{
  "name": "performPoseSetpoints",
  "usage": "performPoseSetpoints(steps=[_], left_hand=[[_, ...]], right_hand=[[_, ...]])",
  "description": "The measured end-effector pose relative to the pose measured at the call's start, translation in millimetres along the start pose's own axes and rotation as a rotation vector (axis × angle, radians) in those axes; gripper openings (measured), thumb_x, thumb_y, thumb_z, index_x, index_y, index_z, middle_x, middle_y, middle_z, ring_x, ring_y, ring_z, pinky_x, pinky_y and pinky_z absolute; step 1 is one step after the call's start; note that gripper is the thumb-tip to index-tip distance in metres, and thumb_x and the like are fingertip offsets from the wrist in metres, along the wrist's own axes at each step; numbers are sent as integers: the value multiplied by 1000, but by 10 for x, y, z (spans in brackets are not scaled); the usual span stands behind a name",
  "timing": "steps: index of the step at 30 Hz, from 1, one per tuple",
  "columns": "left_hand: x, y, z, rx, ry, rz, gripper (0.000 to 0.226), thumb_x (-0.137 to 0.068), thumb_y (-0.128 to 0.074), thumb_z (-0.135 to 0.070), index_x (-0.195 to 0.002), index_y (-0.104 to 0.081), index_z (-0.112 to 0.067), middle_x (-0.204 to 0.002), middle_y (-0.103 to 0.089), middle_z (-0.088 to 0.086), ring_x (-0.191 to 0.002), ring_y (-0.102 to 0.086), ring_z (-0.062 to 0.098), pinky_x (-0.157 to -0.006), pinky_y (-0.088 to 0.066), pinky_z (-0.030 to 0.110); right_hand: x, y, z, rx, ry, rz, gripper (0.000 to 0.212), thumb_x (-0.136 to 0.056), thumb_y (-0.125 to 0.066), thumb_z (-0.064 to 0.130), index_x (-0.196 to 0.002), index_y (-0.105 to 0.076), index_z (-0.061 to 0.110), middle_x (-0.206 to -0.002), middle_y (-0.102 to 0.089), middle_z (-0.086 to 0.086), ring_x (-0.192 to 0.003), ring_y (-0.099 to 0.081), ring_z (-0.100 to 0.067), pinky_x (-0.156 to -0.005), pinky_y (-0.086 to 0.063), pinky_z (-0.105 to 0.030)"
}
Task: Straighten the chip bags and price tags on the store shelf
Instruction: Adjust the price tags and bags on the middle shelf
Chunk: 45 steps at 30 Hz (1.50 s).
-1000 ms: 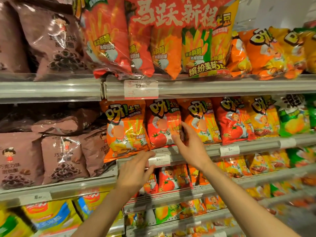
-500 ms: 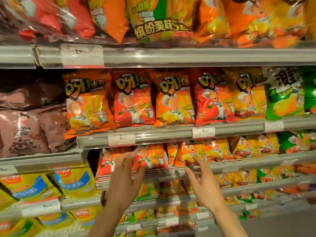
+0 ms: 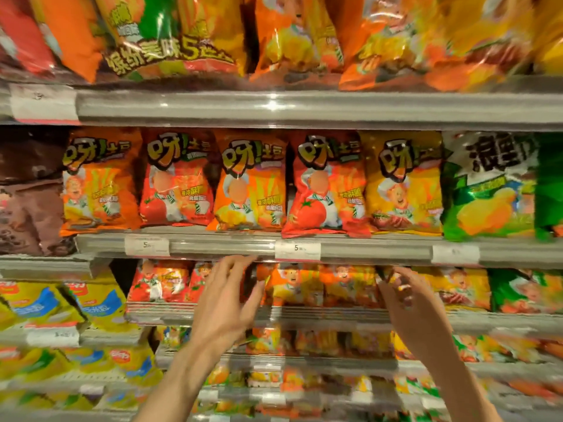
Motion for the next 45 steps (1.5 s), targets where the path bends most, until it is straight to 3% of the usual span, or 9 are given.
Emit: performPoseSetpoints(steps=[7, 10, 15, 23, 29, 32, 37, 42, 45], left_hand=[[-500, -108, -197, -130, -258, 27, 35, -91, -65, -35, -122, -59, -21, -108, -53, -1, -102, -53, 22, -81, -50, 38], [-601, -172, -148, -157, -309, 30, 35, -89, -70, -32, -120, -60, -19, -102, -54, -1, -95, -55, 23, -73, -51, 38], [-633, -202, -85, -91, -313, 10, 34, -87, -72, -34, -117, -62, -22, -100, -53, -4, -91, -56, 18, -72, -48, 31], [-655, -191, -4, 14, -269, 34, 32, -90, -64, -40, -118, -64, -24, -101, -53, -8, -94, -56, 13, -75, -50, 30], [-654, -211, -1, 9, -263, 45, 32, -88, -60, -42, -117, -62, -28, -100, -51, -10, -92, -55, 11, -74, -49, 25], [-666, -221, 17, 6, -263, 59, 32, -87, -62, -42, -117, -62, -30, -100, -51, -10, -92, -54, 10, -74, -48, 25], [-677, -210, 21, 10, -231, 89, 33, -88, -60, -43, -119, -60, -32, -102, -50, -11, -94, -53, 11, -75, -47, 27], [-688, -226, 34, 16, -201, 133, 38, -91, -53, -48, -125, -58, -33, -109, -49, -12, -104, -49, 9, -82, -43, 28], [-688, -244, 44, 12, -197, 152, 40, -92, -50, -50, -128, -56, -33, -110, -47, -13, -106, -47, 9, -84, -40, 27]], right_hand=[[-270, 26, 710, 161, 402, -103, 28, -85, -76, 24, -111, -67, 18, -99, -67, 4, -87, -62, -11, -73, -40, -16], [-392, -166, 897, 168, 420, 28, 25, -87, -71, 32, -110, -63, 27, -95, -55, 15, -88, -56, -7, -71, -44, -25], [-411, -221, 904, 205, 381, 61, 23, -89, -64, 42, -109, -58, 34, -90, -45, 23, -84, -44, 0, -68, -33, -21], [-518, 93, 1488, -187, 343, 31, 12, -91, -66, 39, -101, -64, 32, -82, -64, 10, -76, -60, -7, -67, -51, -20], [-912, -277, 2309, -102, 333, 146, 51, -93, -63, 39, -138, -47, 21, -123, -61, -2, -97, -66, -14, -87, -56, -35], [-1135, -505, 2496, 7, 253, 253, 70, -92, -63, 41, -148, -32, 14, -124, -61, -10, -108, -63, -27, -92, -52, -40], [-1268, -722, 2573, 34, 129, 412, 73, -83, -74, 46, -132, -44, 1, -117, -64, -13, -106, -63, -28, -90, -54, -42], [-1221, -665, 2498, -143, 121, 316, 90, -74, -84, 43, -139, -34, 4, -103, -66, -13, -90, -65, -26, -80, -55, -44], [-1130, -618, 2515, -203, 180, 251, 98, -76, -83, 41, -148, -25, 8, -118, -61, -7, -105, -63, -23, -85, -55, -39]])
Point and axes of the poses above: each hand's wrist, its own x-axis away from the middle knuckle, its own y-axis out of the back of the hand, z = x × y, the point moved 6 cm from there along -x, towards the middle knuckle
